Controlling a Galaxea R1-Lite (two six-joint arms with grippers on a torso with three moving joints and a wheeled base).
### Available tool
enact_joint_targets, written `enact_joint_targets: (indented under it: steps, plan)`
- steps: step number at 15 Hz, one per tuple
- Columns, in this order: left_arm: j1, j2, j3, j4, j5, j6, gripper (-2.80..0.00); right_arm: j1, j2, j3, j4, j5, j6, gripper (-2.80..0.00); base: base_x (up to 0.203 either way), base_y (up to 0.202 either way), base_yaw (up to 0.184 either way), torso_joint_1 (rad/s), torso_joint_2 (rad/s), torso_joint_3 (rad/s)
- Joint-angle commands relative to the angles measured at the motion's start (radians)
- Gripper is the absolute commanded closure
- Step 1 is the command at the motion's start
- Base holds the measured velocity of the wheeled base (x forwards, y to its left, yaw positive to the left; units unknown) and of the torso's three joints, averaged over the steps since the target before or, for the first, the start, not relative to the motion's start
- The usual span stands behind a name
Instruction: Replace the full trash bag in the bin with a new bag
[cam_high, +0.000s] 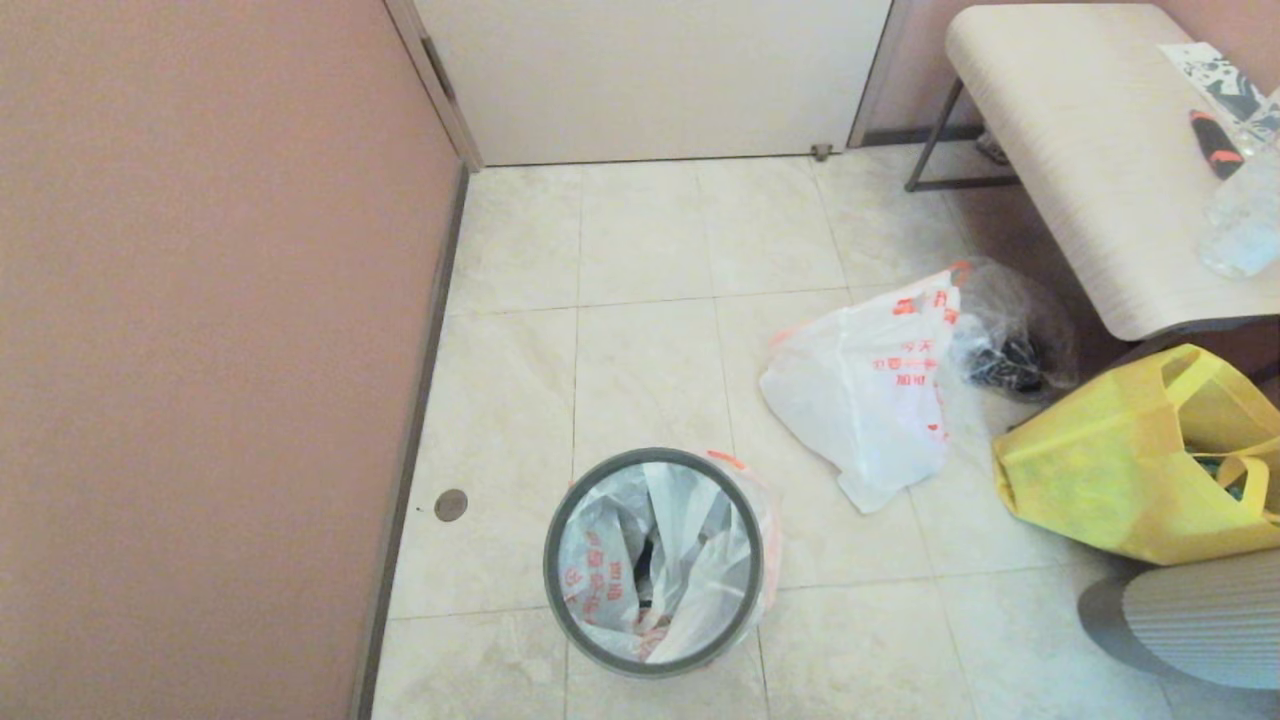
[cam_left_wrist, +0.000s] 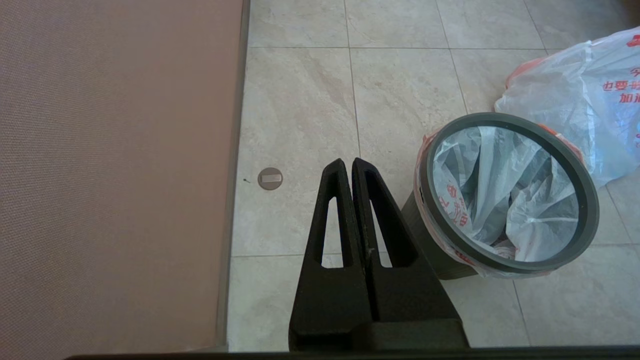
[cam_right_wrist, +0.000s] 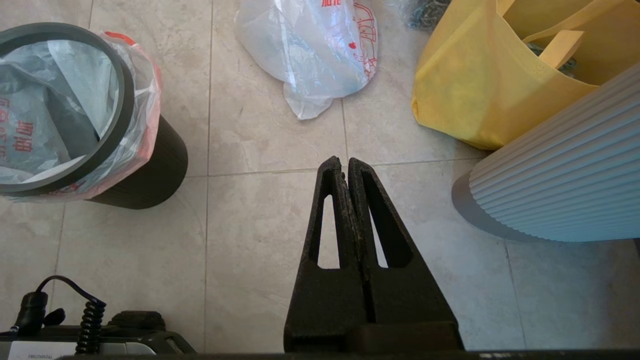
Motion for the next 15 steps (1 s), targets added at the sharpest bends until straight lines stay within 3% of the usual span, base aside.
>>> enact_joint_targets:
  steps: [1, 15]
  plan:
    - [0.0, 0.002, 0.037, -0.001, 0.0, -0.001, 0.0, 0.001, 0.002, 0.001, 0.0, 0.0, 0.0, 0.0, 0.0, 0.0, 0.0, 0.0, 0.0, 0.0]
    - [0.0, 0.002, 0.037, -0.001, 0.0, -0.001, 0.0, 0.0, 0.002, 0.001, 0.0, -0.003, 0.007, 0.0, 0.0, 0.0, 0.0, 0.0, 0.0, 0.0]
